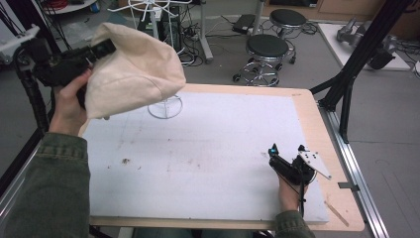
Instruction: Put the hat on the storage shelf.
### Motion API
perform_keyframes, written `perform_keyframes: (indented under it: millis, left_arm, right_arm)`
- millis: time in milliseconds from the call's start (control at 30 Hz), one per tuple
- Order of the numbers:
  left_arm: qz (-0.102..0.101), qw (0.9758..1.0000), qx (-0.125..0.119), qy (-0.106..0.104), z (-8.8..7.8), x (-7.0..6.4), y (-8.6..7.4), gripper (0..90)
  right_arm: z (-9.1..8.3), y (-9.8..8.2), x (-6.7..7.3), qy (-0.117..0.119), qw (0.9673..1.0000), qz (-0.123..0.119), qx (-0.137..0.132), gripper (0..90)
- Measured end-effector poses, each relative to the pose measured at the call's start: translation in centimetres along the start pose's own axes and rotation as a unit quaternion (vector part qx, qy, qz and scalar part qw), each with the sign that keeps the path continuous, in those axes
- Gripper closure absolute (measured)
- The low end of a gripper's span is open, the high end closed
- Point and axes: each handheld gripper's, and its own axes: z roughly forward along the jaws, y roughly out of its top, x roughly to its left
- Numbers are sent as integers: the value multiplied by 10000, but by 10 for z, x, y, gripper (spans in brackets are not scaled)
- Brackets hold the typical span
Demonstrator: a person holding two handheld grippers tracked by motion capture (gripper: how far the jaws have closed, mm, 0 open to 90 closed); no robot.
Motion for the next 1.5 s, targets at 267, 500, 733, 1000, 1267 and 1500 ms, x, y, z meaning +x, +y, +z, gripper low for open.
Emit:
perform_keyframes:
  millis: [267,500,733,1000,1267,1500]
  left_arm:
    - [-62,9996,-234,150,8,18,41,783]
    - [0,9995,-303,110,20,29,56,781]
    - [168,9986,-407,306,32,35,72,780]
    - [30,9949,-767,651,29,56,77,778]
    - [-250,9923,-999,691,36,68,68,777]
    - [-319,9899,-1103,833,39,75,67,775]
  right_arm:
    - [1,0,-1,0,10000,15,16,54]
    - [-1,0,1,70,9999,-83,-40,54]
    - [-6,2,5,43,9994,-291,-198,54]
    - [-16,5,4,41,9987,-421,-282,54]
    - [-20,7,4,31,9987,-412,-313,54]
    - [-22,6,3,33,9983,-504,-303,54]
